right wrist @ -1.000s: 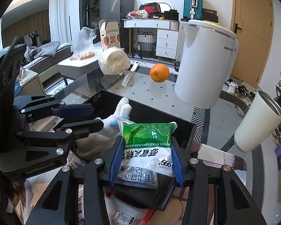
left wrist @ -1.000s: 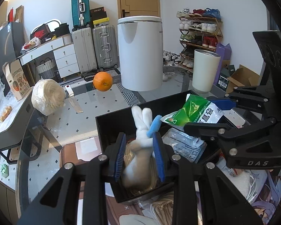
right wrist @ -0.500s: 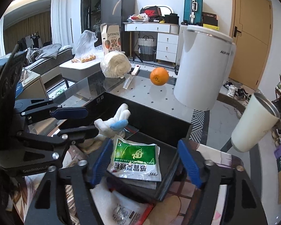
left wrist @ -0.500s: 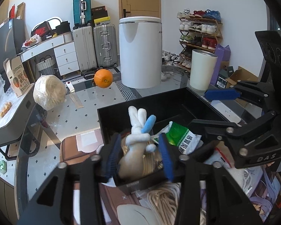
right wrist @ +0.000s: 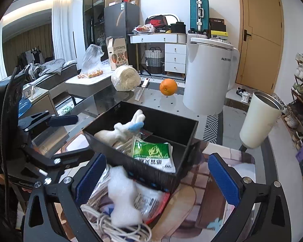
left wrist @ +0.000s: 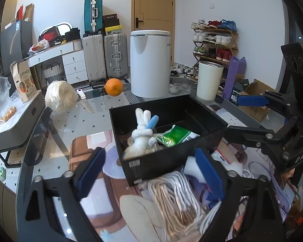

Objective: Organize soft objects
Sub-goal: 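Lower the plush toy and green sachet into the black box, then move both tools back over the foam and bagged rope beside the box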

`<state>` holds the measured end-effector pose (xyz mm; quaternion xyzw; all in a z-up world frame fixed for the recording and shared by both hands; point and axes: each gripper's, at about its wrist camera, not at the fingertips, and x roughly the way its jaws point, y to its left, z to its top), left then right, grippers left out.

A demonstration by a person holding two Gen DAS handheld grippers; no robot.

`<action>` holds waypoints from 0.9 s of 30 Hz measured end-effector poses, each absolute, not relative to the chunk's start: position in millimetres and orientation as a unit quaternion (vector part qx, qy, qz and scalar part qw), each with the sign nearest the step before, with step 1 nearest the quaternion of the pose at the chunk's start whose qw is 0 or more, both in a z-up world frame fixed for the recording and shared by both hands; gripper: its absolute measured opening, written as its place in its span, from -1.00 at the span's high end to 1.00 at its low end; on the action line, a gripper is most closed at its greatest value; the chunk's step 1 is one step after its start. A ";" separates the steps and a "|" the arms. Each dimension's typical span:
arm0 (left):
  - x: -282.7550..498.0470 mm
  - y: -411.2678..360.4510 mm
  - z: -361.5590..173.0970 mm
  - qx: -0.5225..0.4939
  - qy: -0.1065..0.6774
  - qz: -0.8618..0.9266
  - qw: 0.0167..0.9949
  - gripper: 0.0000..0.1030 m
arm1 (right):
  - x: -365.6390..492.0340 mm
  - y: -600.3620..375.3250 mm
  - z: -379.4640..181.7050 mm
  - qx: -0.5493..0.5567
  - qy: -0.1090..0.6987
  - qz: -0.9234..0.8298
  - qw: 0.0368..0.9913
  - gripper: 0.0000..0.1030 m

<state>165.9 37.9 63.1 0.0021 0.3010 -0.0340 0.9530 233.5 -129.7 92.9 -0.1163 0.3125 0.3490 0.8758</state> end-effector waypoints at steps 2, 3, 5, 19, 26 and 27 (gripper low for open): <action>158.7 36.6 62.7 0.001 0.296 -0.033 0.955 -0.85 | 229.5 -133.4 92.0 -0.113 0.313 0.347 0.877 -0.99; 155.2 36.4 62.2 -0.001 0.295 -0.032 0.955 -0.96 | 226.8 -135.7 92.0 -0.110 0.314 0.347 0.877 -0.99; 147.3 36.2 63.0 -0.005 0.285 -0.025 0.958 -1.00 | 222.8 -139.4 91.9 -0.104 0.315 0.347 0.877 -0.99; 126.8 33.1 64.9 0.003 0.287 -0.012 0.958 -1.00 | 196.7 -151.3 84.3 -0.094 0.319 0.343 0.879 -0.99; 127.5 36.2 63.1 -0.012 0.295 0.000 0.955 -1.00 | 192.4 -155.7 81.4 -0.094 0.324 0.341 0.877 -0.99; 127.2 34.1 64.2 -0.010 0.296 0.003 0.955 -1.00 | 191.9 -157.0 81.0 -0.092 0.326 0.340 0.877 -0.99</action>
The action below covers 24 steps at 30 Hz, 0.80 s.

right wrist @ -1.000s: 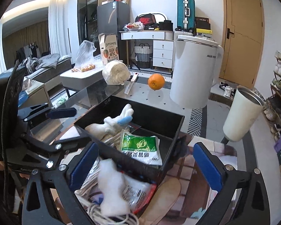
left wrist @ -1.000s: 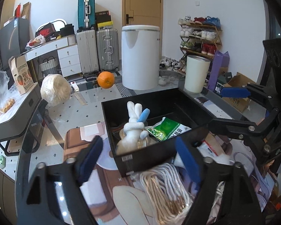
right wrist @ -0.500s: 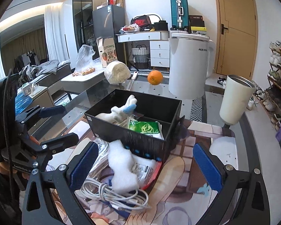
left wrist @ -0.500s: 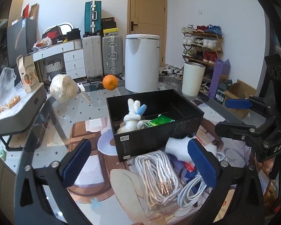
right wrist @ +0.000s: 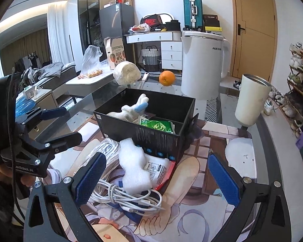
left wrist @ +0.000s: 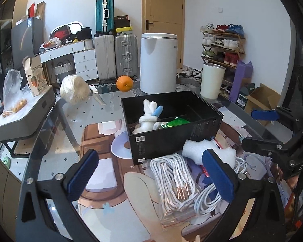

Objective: Organize soft objects
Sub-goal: 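Move both tools back over the foam and bagged rope beside the box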

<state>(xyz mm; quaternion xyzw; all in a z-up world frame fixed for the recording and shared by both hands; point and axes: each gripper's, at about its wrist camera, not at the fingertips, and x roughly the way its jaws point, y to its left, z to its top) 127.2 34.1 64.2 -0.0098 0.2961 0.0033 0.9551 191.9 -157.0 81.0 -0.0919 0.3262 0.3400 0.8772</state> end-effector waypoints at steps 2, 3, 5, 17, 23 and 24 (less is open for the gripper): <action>125.5 30.7 65.8 -0.009 0.295 0.007 0.956 -1.00 | 190.4 -159.2 81.1 -0.091 0.326 0.339 0.878 -0.99; 123.9 29.1 66.1 -0.008 0.294 0.007 0.956 -1.00 | 189.6 -159.4 81.6 -0.091 0.325 0.340 0.878 -0.99; 120.2 28.6 65.6 -0.004 0.291 0.013 0.957 -1.00 | 186.5 -159.7 82.7 -0.093 0.323 0.343 0.877 -0.99; 104.0 34.3 53.5 -0.015 0.285 0.030 0.958 -1.00 | 181.4 -164.2 73.6 -0.100 0.339 0.339 0.872 -0.99; 105.8 33.6 46.8 -0.013 0.290 0.026 0.956 -1.00 | 182.6 -161.3 71.1 -0.102 0.340 0.341 0.870 -0.99; 106.4 33.1 46.2 -0.013 0.290 0.025 0.956 -1.00 | 182.7 -160.2 70.5 -0.103 0.341 0.342 0.869 -0.99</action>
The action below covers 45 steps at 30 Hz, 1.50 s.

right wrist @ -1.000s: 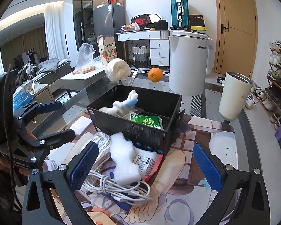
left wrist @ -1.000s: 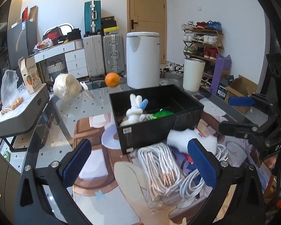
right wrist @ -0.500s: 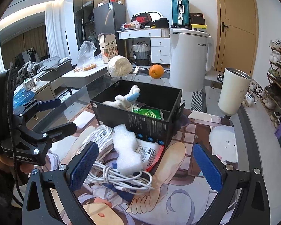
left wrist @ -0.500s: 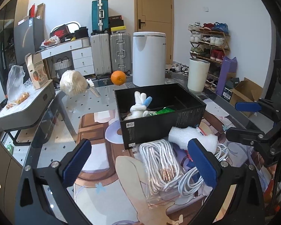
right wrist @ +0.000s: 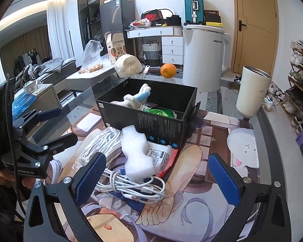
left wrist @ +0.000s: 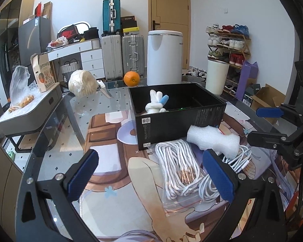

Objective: Organize soft objects
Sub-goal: 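Move both tools back over the foam and bagged rope beside the box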

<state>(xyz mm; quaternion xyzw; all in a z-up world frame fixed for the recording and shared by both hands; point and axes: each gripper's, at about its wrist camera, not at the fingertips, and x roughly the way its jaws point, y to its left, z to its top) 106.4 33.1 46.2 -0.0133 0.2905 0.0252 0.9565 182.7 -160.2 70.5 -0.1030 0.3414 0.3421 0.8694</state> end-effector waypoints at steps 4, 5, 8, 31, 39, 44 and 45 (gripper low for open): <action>109.4 31.8 42.5 -0.010 0.295 0.025 0.955 -1.00 | 182.2 -156.8 67.1 -0.106 0.346 0.343 0.867 -0.99; 111.0 32.0 41.8 -0.011 0.299 0.023 0.954 -1.00 | 182.8 -155.9 65.7 -0.107 0.347 0.342 0.866 -0.99; 114.2 31.1 40.4 -0.006 0.307 0.022 0.951 -1.00 | 184.3 -152.8 61.6 -0.109 0.352 0.342 0.864 -0.99; 145.2 22.6 23.8 0.001 0.370 0.004 0.929 -1.00 | 208.2 -122.9 46.0 -0.177 0.373 0.331 0.848 -0.99; 135.4 34.7 26.9 -0.011 0.354 0.020 0.935 -1.00 | 211.7 -115.8 41.3 -0.185 0.379 0.343 0.839 -0.99; 134.1 41.0 25.9 -0.022 0.353 0.027 0.935 -1.00 | 212.7 -105.5 36.4 -0.188 0.382 0.352 0.833 -0.97; 134.7 41.6 25.4 -0.022 0.354 0.027 0.935 -1.00 | 212.8 -103.7 35.6 -0.190 0.382 0.353 0.833 -0.96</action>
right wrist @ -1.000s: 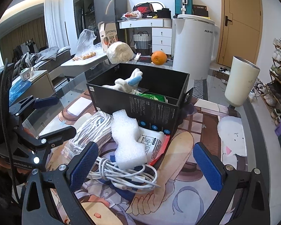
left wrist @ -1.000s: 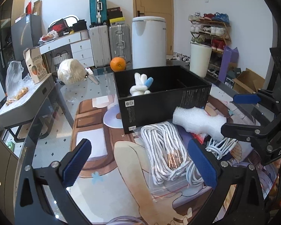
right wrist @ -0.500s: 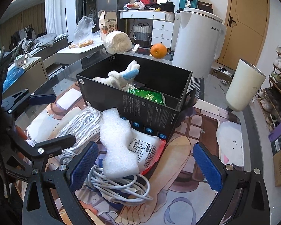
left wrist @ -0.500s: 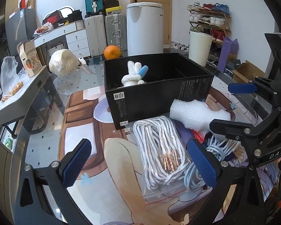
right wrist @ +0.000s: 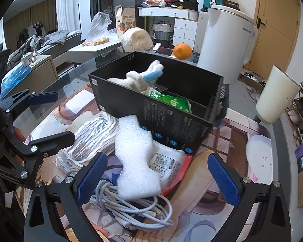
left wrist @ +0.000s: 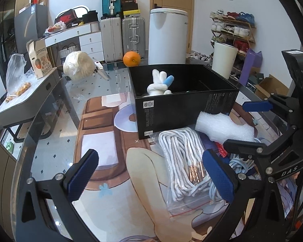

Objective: Organize soft objects
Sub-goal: 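Move both tools back over the foam and bagged rope beside the box, then grasp the white foam block with right tool while left tool grasps the bagged rope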

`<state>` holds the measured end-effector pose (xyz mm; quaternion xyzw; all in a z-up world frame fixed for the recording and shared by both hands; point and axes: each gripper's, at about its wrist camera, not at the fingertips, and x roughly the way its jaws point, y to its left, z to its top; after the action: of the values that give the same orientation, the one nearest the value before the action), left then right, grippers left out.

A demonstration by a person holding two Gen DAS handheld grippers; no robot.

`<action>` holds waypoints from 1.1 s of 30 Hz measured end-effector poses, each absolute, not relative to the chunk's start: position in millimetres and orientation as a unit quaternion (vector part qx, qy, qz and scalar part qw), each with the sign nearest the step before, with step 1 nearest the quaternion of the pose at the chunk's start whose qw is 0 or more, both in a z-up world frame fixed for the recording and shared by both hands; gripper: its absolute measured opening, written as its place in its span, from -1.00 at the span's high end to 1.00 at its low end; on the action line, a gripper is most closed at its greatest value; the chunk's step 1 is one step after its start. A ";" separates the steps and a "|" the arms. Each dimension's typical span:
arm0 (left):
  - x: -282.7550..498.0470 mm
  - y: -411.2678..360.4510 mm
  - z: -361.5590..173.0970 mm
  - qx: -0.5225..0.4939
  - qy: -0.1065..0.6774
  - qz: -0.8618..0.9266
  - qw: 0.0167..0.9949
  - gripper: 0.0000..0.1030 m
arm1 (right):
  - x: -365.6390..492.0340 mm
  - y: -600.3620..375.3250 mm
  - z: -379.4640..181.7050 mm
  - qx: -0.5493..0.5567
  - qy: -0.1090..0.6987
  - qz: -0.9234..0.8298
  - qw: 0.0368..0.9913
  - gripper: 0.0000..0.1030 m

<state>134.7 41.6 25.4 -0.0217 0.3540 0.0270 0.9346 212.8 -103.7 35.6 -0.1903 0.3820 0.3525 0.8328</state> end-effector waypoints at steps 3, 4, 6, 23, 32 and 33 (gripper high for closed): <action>134.9 42.4 25.1 -0.024 0.354 0.025 0.935 -1.00 | 211.9 -97.6 34.1 -0.195 0.381 0.357 0.830 -0.81; 135.0 42.4 25.2 -0.025 0.354 0.024 0.935 -1.00 | 211.7 -95.8 33.6 -0.198 0.381 0.358 0.829 -0.76; 134.0 43.1 25.0 -0.025 0.354 0.025 0.934 -1.00 | 211.8 -93.3 32.3 -0.200 0.383 0.360 0.827 -0.55; 135.5 40.5 25.5 -0.020 0.358 0.016 0.933 -1.00 | 194.9 -118.3 46.5 -0.158 0.362 0.370 0.841 0.27; 150.4 28.5 21.9 -0.020 0.382 -0.005 0.924 -1.00 | 186.9 -133.4 58.7 -0.143 0.350 0.369 0.849 0.27; 152.9 26.6 21.1 -0.020 0.385 -0.007 0.923 -1.00 | 187.4 -134.5 58.6 -0.142 0.350 0.369 0.849 0.27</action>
<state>152.9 26.6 21.1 -0.0197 0.3846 -0.0072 0.9229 187.4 -134.5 58.6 -0.1424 0.3503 0.3692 0.8489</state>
